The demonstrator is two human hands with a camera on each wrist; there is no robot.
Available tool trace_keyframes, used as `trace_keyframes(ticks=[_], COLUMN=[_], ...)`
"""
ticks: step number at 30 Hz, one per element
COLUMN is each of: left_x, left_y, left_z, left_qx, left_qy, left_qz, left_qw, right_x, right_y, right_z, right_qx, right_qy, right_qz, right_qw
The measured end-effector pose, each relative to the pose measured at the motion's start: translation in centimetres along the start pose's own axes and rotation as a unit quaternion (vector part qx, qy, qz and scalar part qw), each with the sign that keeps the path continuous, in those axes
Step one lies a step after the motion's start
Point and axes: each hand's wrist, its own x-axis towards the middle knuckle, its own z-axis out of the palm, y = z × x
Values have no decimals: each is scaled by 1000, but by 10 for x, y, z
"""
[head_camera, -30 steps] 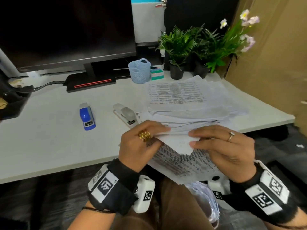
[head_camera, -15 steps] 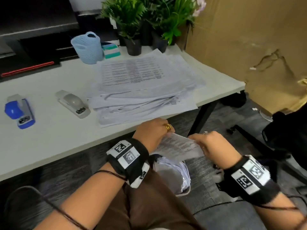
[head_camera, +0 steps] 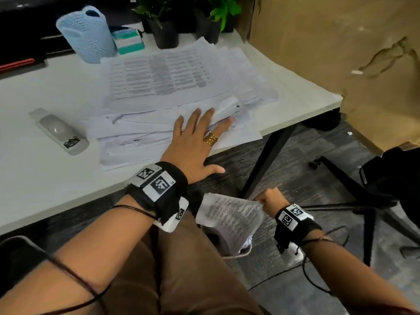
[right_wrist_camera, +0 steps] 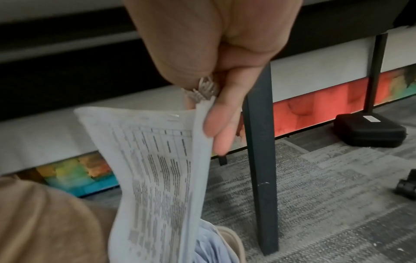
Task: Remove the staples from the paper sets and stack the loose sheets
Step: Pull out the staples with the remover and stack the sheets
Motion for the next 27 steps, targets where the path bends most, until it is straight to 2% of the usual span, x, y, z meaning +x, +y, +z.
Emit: trace_keyframes(ticks=[7, 10, 13, 20, 24, 27], left_x=[1, 1, 1, 1, 0, 0], left_y=[0, 0, 1, 2, 2, 1], left_z=[1, 1, -1, -2, 0, 1], left_qx=[8, 18, 19, 21, 19, 18], left_qy=[-1, -1, -5, -5, 1, 14], left_qz=[0, 0, -2, -5, -2, 2], left_qw=[1000, 1000, 1000, 1000, 1000, 1000], right_x=[15, 11, 5, 9, 20, 32], right_y=[-11, -18, -32, -56, -51, -36], right_z=[13, 18, 29, 76, 106, 131], right_qx=[-51, -77, -87, -18, 8, 46], right_qy=[-8, -3, -29, -71, -123, -103], right_qz=[60, 45, 16, 13, 28, 26], right_qw=[997, 996, 996, 997, 992, 993])
